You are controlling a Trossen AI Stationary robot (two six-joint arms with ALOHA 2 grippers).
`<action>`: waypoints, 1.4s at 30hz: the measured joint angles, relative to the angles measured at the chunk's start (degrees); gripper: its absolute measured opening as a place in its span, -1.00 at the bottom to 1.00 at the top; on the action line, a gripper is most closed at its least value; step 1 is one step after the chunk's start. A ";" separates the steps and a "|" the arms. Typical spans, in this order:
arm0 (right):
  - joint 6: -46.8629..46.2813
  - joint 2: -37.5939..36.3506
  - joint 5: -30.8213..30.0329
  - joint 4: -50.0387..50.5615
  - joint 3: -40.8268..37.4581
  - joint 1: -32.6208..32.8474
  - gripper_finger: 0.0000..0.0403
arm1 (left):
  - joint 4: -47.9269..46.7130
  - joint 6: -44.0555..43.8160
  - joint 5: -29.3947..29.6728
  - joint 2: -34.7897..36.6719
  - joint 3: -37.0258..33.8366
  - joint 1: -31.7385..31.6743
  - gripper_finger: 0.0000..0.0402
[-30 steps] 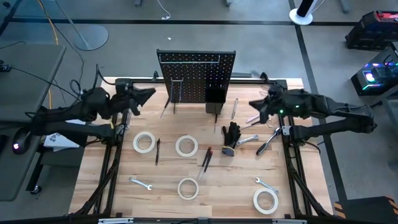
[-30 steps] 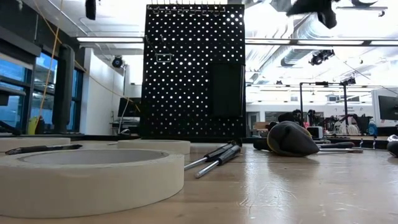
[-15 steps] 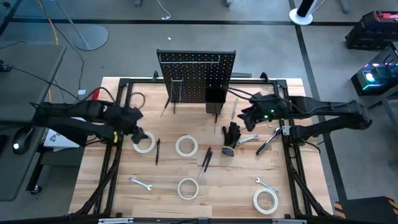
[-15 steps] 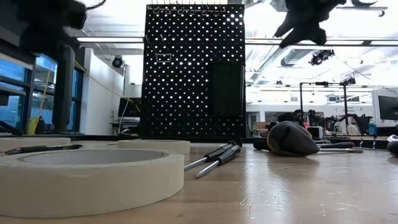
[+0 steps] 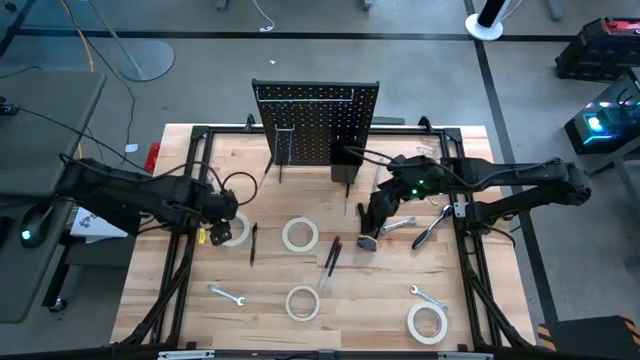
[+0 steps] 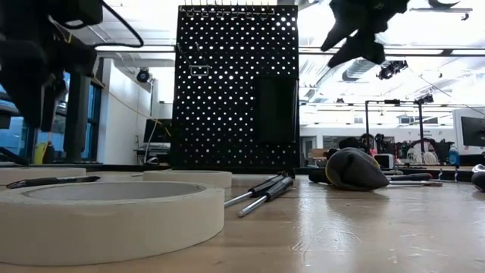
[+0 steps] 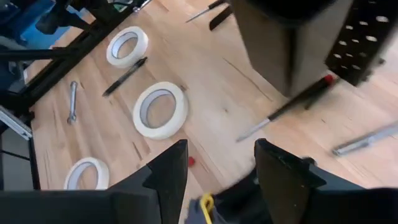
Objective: Hang tools onto peg board
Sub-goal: Hang the ratchet tool onto the pegboard
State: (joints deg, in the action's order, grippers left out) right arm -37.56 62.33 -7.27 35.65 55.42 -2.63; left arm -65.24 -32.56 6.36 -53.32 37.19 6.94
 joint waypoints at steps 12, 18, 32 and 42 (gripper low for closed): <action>-13.18 -3.72 -4.76 13.22 0.02 0.00 -0.12 | 11.19 -9.72 3.42 -4.31 -1.36 -0.15 0.28; -22.31 -0.04 -1.38 17.89 0.02 -0.02 -0.12 | 12.14 -9.78 3.23 -7.34 -1.36 -0.15 0.28; -61.88 9.96 6.43 45.70 0.00 4.82 -0.12 | 14.13 -10.78 1.20 -8.43 -1.36 -0.15 0.28; -79.53 18.44 8.51 43.69 -0.21 10.42 -0.12 | 15.89 -8.16 -3.60 -8.41 -1.36 -0.15 0.28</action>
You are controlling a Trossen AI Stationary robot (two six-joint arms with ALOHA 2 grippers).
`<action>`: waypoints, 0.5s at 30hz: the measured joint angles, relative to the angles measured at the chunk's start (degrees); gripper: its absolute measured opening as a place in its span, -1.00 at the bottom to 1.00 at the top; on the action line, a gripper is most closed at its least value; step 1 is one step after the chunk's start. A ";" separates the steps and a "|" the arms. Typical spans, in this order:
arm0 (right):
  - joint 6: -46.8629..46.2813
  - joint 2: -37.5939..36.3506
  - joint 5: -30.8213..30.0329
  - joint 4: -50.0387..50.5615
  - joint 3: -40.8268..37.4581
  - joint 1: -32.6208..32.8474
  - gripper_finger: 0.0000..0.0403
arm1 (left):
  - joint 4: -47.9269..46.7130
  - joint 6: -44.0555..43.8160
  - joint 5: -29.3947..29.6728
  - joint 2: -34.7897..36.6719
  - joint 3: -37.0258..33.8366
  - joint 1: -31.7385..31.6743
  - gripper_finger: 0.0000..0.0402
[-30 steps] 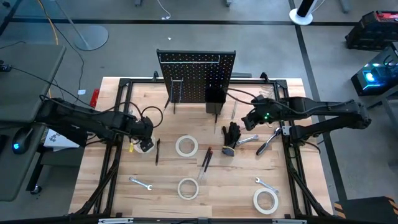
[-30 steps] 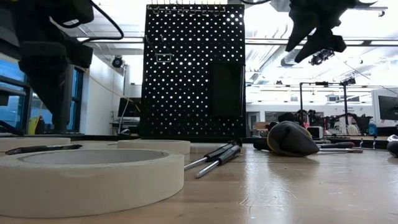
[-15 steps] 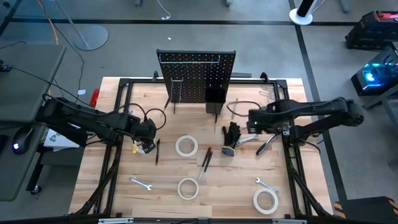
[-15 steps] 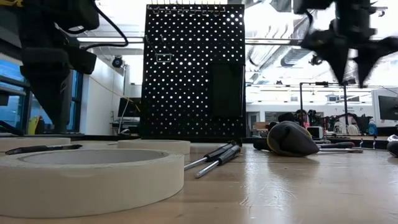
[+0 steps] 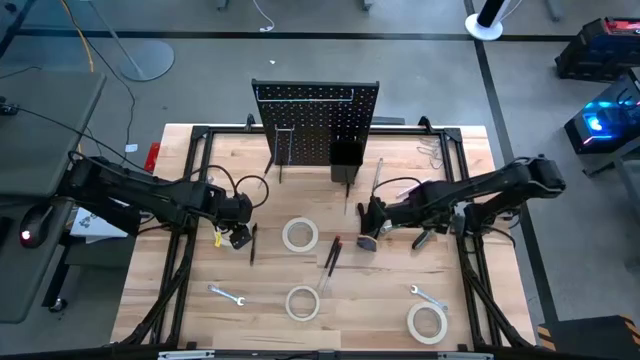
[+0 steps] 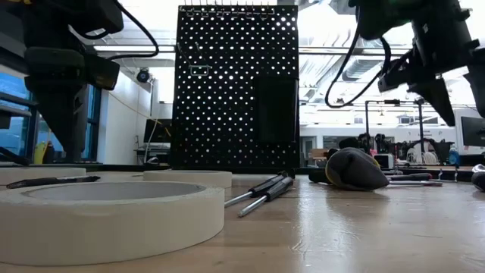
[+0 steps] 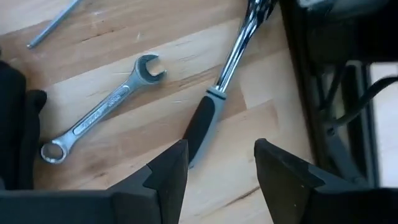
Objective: Hang tools onto peg board
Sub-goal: Hang the ratchet tool onto the pegboard
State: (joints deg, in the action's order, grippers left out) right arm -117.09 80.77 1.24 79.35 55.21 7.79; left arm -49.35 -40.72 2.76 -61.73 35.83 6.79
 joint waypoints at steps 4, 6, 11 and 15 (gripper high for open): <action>-3.69 2.49 4.48 -12.90 -6.31 0.60 -0.12 | -0.02 2.46 -0.75 0.00 0.00 0.00 0.28; -8.71 3.04 4.83 -16.75 -10.68 0.66 -0.12 | -0.03 2.46 -0.74 0.02 0.00 0.00 0.28; -17.88 -0.32 2.64 -18.65 -14.30 0.32 -0.12 | -2.13 3.43 -0.74 0.10 0.00 0.00 0.28; -17.64 -0.99 2.05 -18.65 -16.58 0.00 -0.12 | -2.76 3.88 -0.72 0.35 0.00 -0.22 0.28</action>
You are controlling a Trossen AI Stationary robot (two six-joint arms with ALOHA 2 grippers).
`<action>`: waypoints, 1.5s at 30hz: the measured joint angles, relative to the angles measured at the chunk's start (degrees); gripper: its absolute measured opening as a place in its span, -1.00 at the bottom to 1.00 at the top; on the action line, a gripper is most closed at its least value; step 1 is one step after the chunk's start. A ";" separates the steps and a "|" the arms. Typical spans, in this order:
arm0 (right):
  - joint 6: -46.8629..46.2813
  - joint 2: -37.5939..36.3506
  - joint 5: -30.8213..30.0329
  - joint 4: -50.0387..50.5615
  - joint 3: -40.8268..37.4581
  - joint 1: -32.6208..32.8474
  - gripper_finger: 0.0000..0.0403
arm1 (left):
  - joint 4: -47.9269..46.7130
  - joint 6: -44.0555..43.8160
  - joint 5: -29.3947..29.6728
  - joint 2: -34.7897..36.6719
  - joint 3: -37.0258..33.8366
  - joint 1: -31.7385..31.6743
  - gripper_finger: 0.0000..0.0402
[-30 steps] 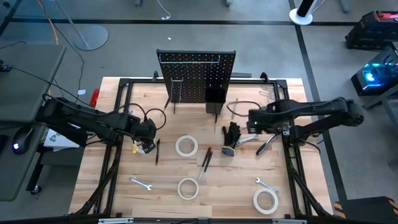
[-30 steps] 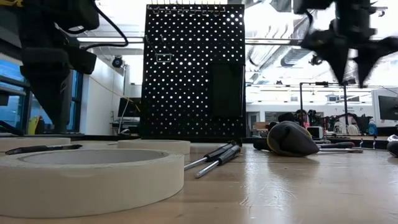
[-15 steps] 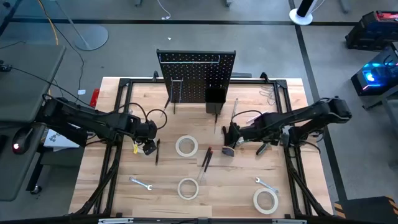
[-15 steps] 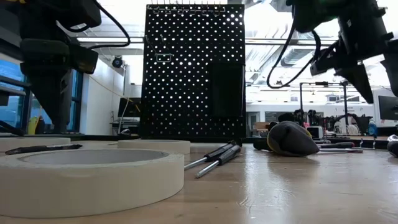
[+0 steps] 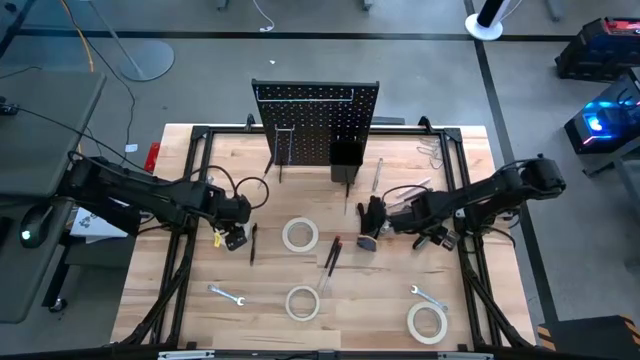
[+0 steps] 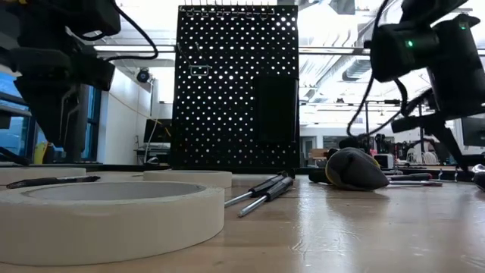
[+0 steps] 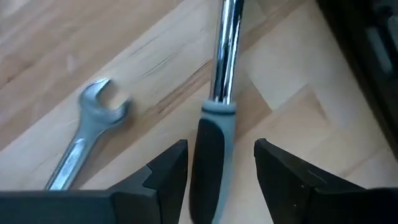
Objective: Hang tools onto peg board
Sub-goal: Hang the ratchet tool onto the pegboard
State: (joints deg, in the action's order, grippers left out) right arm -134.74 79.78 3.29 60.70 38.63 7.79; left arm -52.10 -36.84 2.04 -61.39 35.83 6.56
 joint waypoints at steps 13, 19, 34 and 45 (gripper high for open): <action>9.53 -1.55 -1.88 -11.28 -6.90 -0.02 -0.52 | 0.05 -0.50 -3.54 0.02 0.00 -1.83 0.28; 21.02 -1.91 -6.48 -10.53 -1.53 3.00 -0.66 | -0.72 -0.48 -17.67 1.41 2.54 -2.49 0.27; 37.69 -2.09 -25.89 14.31 29.70 13.39 -0.78 | 17.05 -4.56 -22.61 10.28 18.05 -5.73 0.23; 58.56 -2.22 -51.17 14.19 48.76 12.38 -0.98 | 49.41 -2.51 -16.04 9.99 19.06 -15.67 0.23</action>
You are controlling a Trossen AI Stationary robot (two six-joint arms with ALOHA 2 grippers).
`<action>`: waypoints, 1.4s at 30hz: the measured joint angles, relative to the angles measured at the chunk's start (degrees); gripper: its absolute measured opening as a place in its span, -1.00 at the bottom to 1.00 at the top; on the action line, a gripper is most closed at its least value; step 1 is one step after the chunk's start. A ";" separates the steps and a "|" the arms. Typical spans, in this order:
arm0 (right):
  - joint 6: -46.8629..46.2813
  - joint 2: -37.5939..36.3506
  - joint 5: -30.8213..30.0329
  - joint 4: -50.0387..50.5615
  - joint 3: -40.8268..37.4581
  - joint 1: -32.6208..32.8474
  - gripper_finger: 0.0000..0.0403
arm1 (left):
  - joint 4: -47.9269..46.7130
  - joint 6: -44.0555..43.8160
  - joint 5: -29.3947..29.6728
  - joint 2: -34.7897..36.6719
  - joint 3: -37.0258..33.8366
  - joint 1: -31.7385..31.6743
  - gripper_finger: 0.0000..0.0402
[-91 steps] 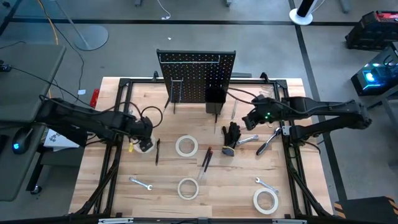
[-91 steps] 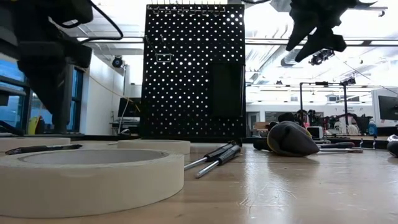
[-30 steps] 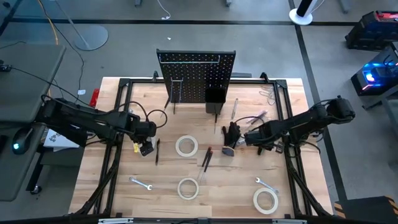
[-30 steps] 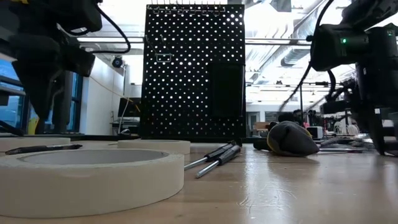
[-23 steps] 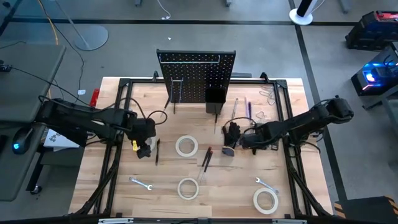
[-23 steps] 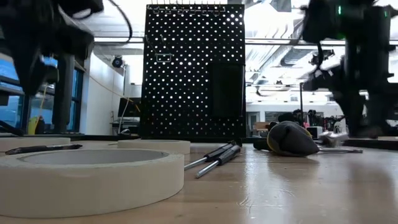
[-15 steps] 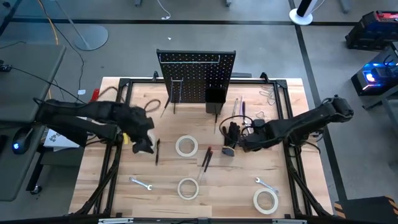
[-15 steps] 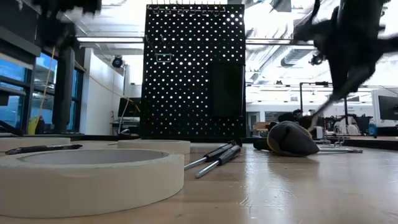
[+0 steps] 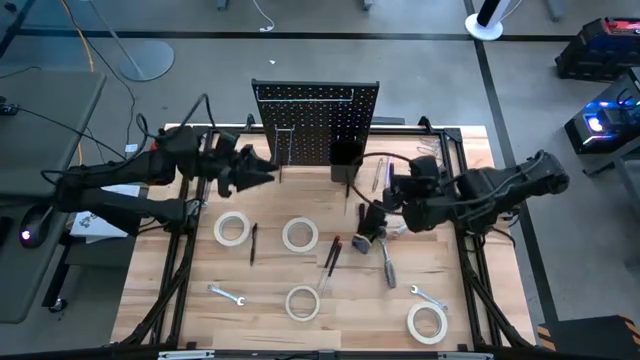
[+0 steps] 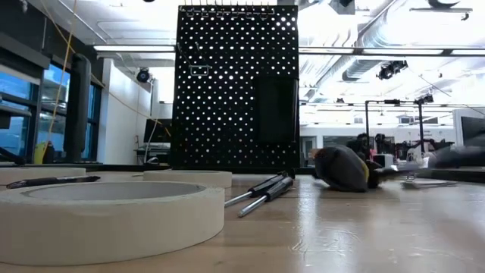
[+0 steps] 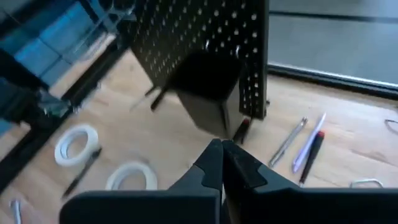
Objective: Hang tools onto peg board
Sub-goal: Hang the ratchet tool onto the pegboard
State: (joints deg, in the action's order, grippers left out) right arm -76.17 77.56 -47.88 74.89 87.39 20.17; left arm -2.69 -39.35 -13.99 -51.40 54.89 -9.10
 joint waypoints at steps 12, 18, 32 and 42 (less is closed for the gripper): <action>-10.55 0.07 39.68 -12.02 -19.49 -1.74 -0.98 | -9.02 1.95 -1.88 -1.66 -0.04 -1.77 0.23; -23.40 0.31 42.78 -30.47 -34.21 0.22 -0.62 | -10.23 0.95 -6.87 -2.85 -0.07 -1.77 0.23; -25.86 10.48 49.24 -42.49 -41.18 -0.79 0.01 | -17.79 2.10 -7.82 -2.99 -0.09 -1.77 0.23; -25.48 22.23 51.02 -42.39 -37.52 -1.88 -0.06 | -17.63 2.11 -7.33 -2.99 -0.09 -1.77 0.23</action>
State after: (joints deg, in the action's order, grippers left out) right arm -101.65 99.79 3.14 32.50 49.87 18.29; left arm -20.32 -37.24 -21.32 -54.39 54.81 -10.87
